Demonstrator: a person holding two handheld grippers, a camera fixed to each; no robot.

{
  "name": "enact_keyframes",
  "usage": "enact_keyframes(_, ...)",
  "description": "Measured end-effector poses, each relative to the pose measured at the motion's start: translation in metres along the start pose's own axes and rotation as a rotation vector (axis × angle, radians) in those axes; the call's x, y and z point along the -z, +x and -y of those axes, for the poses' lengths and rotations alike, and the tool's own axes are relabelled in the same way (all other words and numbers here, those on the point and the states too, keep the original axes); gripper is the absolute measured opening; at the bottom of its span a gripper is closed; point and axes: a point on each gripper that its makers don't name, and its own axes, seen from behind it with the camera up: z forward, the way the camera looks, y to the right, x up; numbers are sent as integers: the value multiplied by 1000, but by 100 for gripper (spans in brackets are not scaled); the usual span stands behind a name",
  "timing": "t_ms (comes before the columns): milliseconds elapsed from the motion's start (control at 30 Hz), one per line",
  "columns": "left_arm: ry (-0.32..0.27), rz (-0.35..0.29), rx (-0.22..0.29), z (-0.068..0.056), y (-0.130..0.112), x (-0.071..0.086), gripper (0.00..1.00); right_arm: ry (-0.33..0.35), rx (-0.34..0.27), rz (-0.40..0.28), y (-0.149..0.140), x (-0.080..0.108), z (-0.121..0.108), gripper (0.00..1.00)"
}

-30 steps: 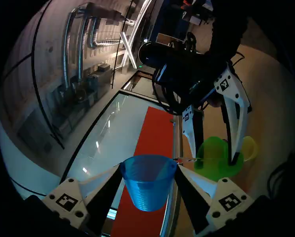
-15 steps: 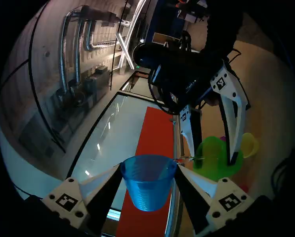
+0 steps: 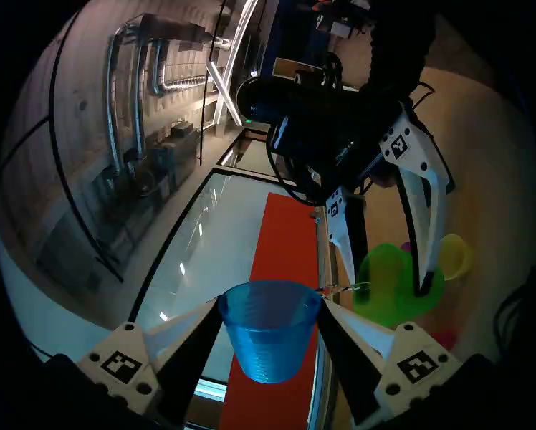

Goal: Pour water

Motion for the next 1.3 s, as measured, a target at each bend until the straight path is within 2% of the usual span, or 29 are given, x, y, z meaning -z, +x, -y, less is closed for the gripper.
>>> enact_keyframes(367, -5, 3, -28, -4, -1, -2, 88, -4, 6, -1, 1, 1, -2, 92)
enact_keyframes(1300, -5, 11, -123, 3, 3, -4, 88, -14, 9, -9, 2, 3, -3, 92)
